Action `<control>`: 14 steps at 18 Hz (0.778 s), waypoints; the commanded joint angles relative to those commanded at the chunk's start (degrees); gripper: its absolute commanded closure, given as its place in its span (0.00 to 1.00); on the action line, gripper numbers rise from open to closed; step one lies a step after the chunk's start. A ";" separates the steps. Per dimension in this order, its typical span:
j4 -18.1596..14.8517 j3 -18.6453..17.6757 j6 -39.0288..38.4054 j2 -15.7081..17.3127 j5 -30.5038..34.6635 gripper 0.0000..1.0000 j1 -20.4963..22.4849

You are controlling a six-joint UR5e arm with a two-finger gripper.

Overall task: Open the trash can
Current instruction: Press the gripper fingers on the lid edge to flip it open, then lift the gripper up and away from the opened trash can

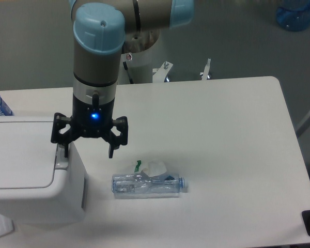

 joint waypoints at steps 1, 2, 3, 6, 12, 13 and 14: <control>-0.09 -0.17 0.00 0.00 0.09 0.00 0.00; -0.09 -0.18 -0.09 0.00 0.09 0.00 0.00; 0.00 -0.18 -0.09 -0.09 0.17 0.00 0.00; -0.09 -0.26 -0.09 -0.09 0.18 0.00 0.00; 0.00 1.75 0.35 -0.09 0.26 0.00 0.09; 0.00 2.80 0.87 0.00 0.26 0.00 0.26; 0.09 3.60 1.23 0.09 0.44 0.00 0.70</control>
